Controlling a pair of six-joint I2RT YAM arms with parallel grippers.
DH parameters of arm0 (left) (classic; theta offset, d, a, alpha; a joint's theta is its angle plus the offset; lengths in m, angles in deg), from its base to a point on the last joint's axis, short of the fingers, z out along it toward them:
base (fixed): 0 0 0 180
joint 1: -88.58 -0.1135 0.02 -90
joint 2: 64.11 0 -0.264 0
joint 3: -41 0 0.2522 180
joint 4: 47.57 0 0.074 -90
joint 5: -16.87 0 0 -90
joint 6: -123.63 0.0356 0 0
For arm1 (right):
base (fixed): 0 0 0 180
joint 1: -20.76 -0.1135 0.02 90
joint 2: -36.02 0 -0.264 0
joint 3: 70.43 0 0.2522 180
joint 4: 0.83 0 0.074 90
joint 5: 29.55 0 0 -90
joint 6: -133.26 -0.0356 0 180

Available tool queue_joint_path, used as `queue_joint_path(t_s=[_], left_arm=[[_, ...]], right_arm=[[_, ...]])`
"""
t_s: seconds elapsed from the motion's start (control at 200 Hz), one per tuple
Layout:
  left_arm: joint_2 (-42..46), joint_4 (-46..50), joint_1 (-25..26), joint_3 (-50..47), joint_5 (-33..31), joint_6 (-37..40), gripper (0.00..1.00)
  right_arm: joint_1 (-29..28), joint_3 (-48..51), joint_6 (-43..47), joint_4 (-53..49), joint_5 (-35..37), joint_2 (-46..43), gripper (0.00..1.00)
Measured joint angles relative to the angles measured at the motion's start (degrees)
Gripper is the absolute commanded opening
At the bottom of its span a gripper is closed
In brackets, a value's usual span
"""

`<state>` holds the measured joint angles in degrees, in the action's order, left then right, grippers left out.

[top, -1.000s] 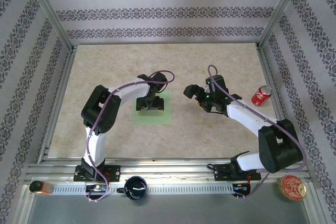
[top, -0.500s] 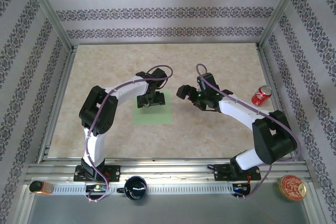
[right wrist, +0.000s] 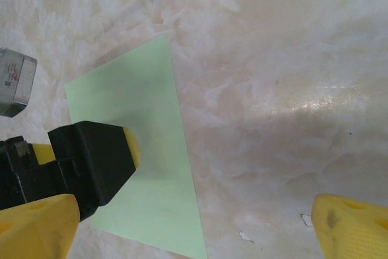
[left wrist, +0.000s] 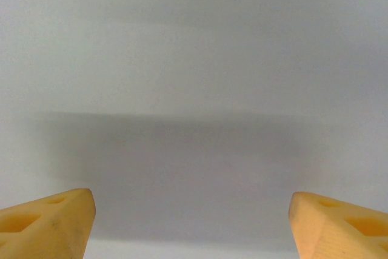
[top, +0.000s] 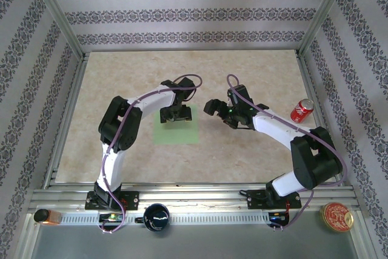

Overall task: Fold a paper plane with a square sheet of paper (pick it up from the middle)
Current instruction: First fold the square sheet of paper in half at the center of the table.

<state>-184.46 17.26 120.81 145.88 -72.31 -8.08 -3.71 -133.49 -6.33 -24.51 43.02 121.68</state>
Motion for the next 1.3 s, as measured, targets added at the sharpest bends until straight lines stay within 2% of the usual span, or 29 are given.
queue_joint_path(t_s=[0.675, 1.299], left_arm=[[-2.2, 2.3, -0.5, 1.4, 0.2, 1.5, 0.84], [-1.1, -0.9, -1.4, -1.5, 2.6, 2.6, 0.84]], right_arm=[[0.4, 0.0, -0.2, 0.0, -0.6, 0.0, 0.98], [0.4, 0.0, -0.2, 0.0, -0.7, 0.3, 0.98]])
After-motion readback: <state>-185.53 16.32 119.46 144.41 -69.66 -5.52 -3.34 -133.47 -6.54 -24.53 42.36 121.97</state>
